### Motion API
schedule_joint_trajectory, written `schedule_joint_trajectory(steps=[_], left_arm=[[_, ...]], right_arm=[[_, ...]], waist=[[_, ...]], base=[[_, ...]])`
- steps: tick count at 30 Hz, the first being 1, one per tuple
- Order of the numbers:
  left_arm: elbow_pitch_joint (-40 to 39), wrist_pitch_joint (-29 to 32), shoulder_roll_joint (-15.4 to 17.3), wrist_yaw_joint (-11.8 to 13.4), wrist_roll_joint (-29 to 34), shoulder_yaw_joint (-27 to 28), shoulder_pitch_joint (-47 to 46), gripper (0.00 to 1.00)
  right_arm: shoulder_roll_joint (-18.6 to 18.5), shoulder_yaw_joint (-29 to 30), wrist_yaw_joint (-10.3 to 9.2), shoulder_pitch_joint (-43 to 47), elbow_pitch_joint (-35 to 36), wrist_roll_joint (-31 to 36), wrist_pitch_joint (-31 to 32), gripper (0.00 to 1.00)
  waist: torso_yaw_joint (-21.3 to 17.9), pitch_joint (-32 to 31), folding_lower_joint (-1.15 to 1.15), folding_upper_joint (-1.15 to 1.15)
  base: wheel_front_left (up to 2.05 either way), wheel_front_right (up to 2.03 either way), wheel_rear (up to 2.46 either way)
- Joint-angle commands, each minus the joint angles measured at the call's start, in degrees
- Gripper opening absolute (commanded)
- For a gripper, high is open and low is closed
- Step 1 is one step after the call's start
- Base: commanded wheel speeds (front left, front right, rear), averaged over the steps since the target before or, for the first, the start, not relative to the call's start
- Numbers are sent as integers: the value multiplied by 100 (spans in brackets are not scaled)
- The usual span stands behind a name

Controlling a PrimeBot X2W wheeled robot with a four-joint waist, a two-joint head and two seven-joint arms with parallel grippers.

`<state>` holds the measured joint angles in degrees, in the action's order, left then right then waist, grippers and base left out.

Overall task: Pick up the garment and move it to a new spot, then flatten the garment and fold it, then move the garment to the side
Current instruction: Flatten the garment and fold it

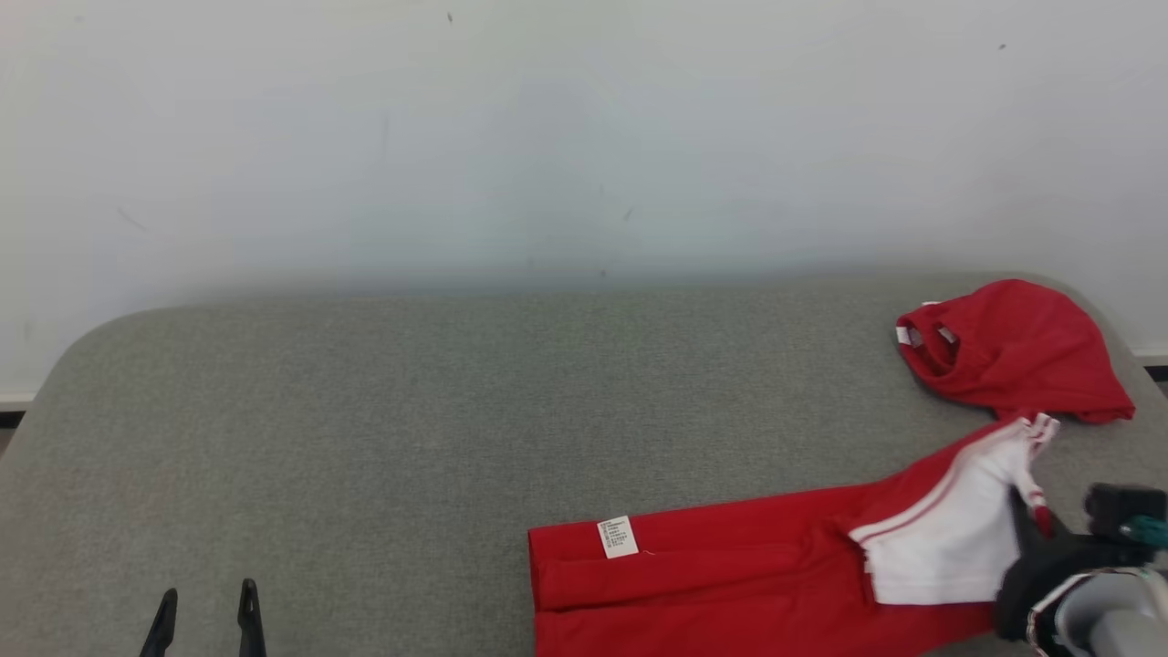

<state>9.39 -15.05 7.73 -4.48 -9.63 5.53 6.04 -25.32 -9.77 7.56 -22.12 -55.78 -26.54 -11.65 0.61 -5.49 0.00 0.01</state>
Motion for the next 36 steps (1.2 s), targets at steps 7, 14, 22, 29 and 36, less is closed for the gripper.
schedule_joint_trajectory(steps=[7,14,22,29,36], left_arm=[[-61,-17,-95,7,60,105,104,100],[-60,-17,-133,-55,115,57,-28,100],[35,-17,-118,-128,147,17,-133,100],[171,-17,-149,-187,196,-140,-314,100],[253,-17,-156,-201,187,-177,-407,100]], right_arm=[[382,-867,-15,438,1727,-166,303,0],[865,-1431,-15,997,3379,-165,942,0],[1575,-1842,-15,1269,3810,18,1422,0],[2010,-2208,-15,951,2898,175,1342,0],[2174,-2361,-16,623,2037,249,904,100]], waist=[[-184,-31,0,-1],[-30,13,0,-1],[314,75,0,-1],[612,123,0,-1],[708,121,0,-1]], base=[[0,0,0],[0,0,0],[0,0,0],[0,0,0],[0,0,0]])
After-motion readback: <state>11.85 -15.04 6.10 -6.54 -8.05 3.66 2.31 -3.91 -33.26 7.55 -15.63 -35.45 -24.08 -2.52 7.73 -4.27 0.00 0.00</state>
